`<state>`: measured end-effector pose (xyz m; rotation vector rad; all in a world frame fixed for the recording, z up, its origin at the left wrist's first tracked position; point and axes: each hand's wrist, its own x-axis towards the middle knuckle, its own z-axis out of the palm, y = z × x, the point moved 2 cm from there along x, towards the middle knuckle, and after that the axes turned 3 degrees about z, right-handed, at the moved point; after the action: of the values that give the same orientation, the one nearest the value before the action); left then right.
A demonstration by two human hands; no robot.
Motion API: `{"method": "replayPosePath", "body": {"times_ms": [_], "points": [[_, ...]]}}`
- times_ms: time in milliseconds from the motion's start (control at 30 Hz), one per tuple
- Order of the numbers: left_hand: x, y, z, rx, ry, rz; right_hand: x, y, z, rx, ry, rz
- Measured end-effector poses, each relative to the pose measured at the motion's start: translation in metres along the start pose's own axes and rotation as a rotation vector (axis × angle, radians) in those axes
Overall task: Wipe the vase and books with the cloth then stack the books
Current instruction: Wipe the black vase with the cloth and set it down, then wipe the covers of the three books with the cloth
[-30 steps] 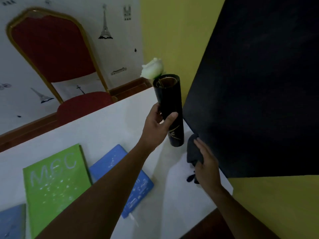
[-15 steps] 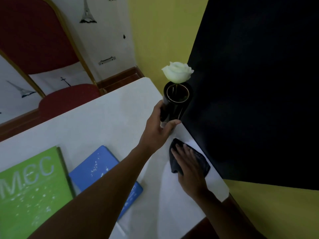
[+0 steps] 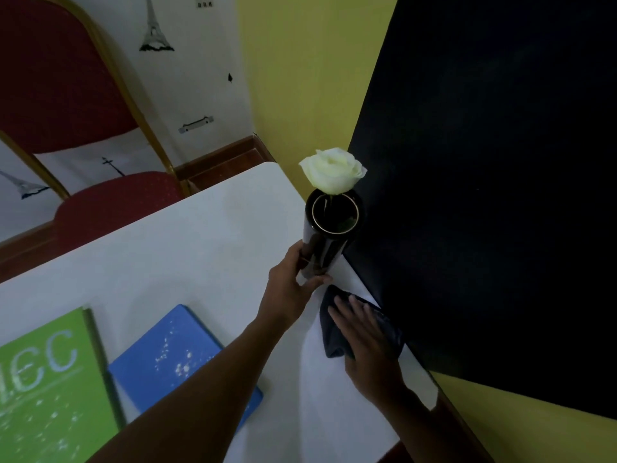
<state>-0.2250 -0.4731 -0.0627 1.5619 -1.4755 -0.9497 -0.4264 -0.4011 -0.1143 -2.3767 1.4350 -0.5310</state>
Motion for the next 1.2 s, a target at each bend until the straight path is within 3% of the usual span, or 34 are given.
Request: {"method": "replayPosePath", "body": {"times_ms": [400,600,733,833,1067,1200], "points": [[0.023,0.004,0.016,0.018,-0.067,-0.018,0.008,0.007,0.001,-0.012,-0.014,0.008],[0.012,0.007,-0.011,0.159,-0.262,-0.162,0.01,-0.004,-0.002,0.111,-0.058,0.121],[-0.031,0.007,-0.06,0.288,-0.105,-0.216,0.018,-0.037,-0.015,0.49,0.092,0.276],[-0.088,-0.013,-0.095,0.344,-0.053,-0.306,0.033,-0.072,-0.023,0.71,0.085,0.378],[-0.228,-0.063,-0.162,0.611,0.044,-0.256,0.08,-0.171,-0.006,0.93,0.124,0.581],[-0.269,-0.082,-0.17,0.723,-0.061,-0.39,0.093,-0.217,0.027,0.869,0.02,0.589]]}}
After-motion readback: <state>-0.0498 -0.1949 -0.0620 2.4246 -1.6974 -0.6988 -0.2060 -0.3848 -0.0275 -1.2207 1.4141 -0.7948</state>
